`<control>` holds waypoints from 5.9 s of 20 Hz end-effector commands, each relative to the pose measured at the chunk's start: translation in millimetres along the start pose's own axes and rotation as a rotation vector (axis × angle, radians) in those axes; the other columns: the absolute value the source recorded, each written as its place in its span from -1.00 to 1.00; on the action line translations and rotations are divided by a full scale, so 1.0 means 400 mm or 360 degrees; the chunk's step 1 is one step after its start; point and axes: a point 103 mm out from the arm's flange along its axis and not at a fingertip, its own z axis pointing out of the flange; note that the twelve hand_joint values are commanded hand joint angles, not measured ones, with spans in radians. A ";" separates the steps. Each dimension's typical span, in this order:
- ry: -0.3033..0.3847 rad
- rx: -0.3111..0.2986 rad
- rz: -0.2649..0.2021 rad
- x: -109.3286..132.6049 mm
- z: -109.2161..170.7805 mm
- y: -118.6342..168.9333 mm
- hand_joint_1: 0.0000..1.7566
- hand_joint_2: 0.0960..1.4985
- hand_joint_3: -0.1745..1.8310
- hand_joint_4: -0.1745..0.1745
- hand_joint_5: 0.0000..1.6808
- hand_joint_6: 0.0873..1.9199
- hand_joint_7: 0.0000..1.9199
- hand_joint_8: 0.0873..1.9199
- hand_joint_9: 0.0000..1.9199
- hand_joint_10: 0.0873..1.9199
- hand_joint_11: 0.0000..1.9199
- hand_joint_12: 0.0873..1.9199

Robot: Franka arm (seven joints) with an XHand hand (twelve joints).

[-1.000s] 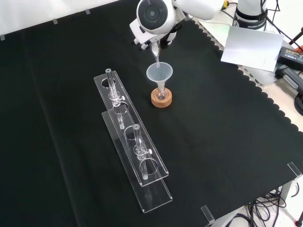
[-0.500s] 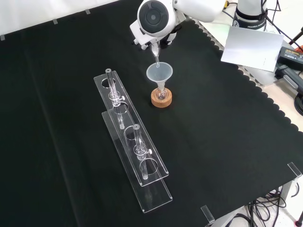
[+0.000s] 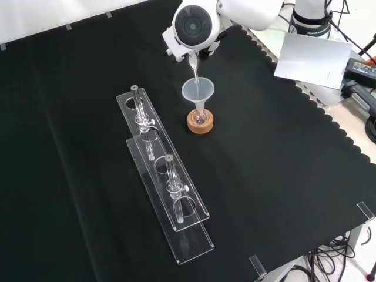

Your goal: Pour all the NaCl from the weighing funnel into the round-bottom flask.

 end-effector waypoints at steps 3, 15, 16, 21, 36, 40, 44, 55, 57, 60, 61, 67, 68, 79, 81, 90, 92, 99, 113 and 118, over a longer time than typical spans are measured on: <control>-0.0056 0.0015 0.0017 0.009 -0.008 -0.003 0.28 -0.10 -0.32 1.00 0.55 -0.48 -0.19 -0.40 0.29 -1.00 0.13 -0.16; -0.0109 0.0027 0.0034 0.012 -0.019 -0.004 0.28 -0.11 -0.31 1.00 0.55 -0.48 -0.19 -0.40 0.29 -1.00 0.13 -0.16; -0.0110 0.0026 0.0034 0.013 -0.021 -0.005 0.28 -0.11 -0.31 1.00 0.55 -0.48 -0.19 -0.40 0.29 -1.00 0.13 -0.16; -0.0120 0.0017 0.0030 0.006 -0.017 -0.003 0.28 -0.11 -0.31 1.00 0.55 -0.48 -0.19 -0.40 0.29 -1.00 0.13 -0.16; -0.0226 0.0047 0.0067 0.027 -0.046 -0.015 0.28 -0.11 -0.31 1.00 0.55 -0.48 -0.20 -0.40 0.29 -1.00 0.13 -0.16; -0.0242 0.0053 0.0067 0.032 -0.048 -0.014 0.28 -0.11 -0.31 1.00 0.55 -0.48 -0.20 -0.40 0.29 -1.00 0.13 -0.16; -0.0254 0.0054 0.0072 0.032 -0.049 -0.015 0.28 -0.11 -0.31 1.00 0.55 -0.48 -0.20 -0.40 0.29 -1.00 0.13 -0.16; -0.0319 0.0074 0.0087 0.050 -0.058 -0.015 0.28 -0.11 -0.31 1.00 0.55 -0.48 -0.20 -0.40 0.28 -1.00 0.13 -0.16; -0.0339 0.0074 0.0093 0.054 -0.060 -0.014 0.28 -0.11 -0.31 1.00 0.55 -0.48 -0.20 -0.40 0.28 -1.00 0.13 -0.16; -0.0385 0.0052 0.0108 0.059 -0.071 -0.019 0.28 -0.11 -0.31 1.00 0.55 -0.48 -0.21 -0.40 0.28 -1.00 0.13 -0.16; -0.0396 0.0052 0.0111 0.059 -0.074 -0.020 0.28 -0.11 -0.31 1.00 0.55 -0.48 -0.21 -0.40 0.28 -1.00 0.13 -0.16; -0.0421 0.0050 0.0129 0.058 -0.088 -0.024 0.28 -0.11 -0.31 1.00 0.55 -0.47 -0.21 -0.39 0.28 -1.00 0.13 -0.16; -0.0425 0.0050 0.0132 0.058 -0.088 -0.025 0.28 -0.11 -0.31 1.00 0.55 -0.47 -0.21 -0.39 0.28 -1.00 0.13 -0.16; -0.0515 0.0045 0.0149 0.070 -0.102 -0.028 0.28 -0.11 -0.31 1.00 0.55 -0.47 -0.21 -0.39 0.28 -1.00 0.13 -0.16; -0.0544 0.0040 0.0152 0.075 -0.106 -0.030 0.28 -0.11 -0.31 1.00 0.55 -0.47 -0.21 -0.39 0.28 -1.00 0.13 -0.16; -0.0596 0.0033 0.0159 0.084 -0.116 -0.034 0.28 -0.11 -0.30 1.00 0.55 -0.47 -0.21 -0.39 0.28 -1.00 0.13 -0.16; -0.0595 0.0034 0.0161 0.083 -0.116 -0.035 0.28 -0.11 -0.30 1.00 0.55 -0.48 -0.21 -0.39 0.28 -1.00 0.13 -0.16; -0.0569 0.0027 0.0157 0.077 -0.107 -0.037 0.28 -0.11 -0.30 1.00 0.55 -0.48 -0.21 -0.39 0.28 -1.00 0.13 -0.16; -0.0259 -0.0025 0.0130 0.037 -0.074 -0.044 0.28 -0.12 -0.30 1.00 0.55 -0.48 -0.21 -0.39 0.28 -1.00 0.13 -0.16; -0.0124 -0.0019 0.0113 0.022 -0.055 -0.047 0.28 -0.12 -0.30 1.00 0.55 -0.48 -0.21 -0.39 0.28 -1.00 0.13 -0.16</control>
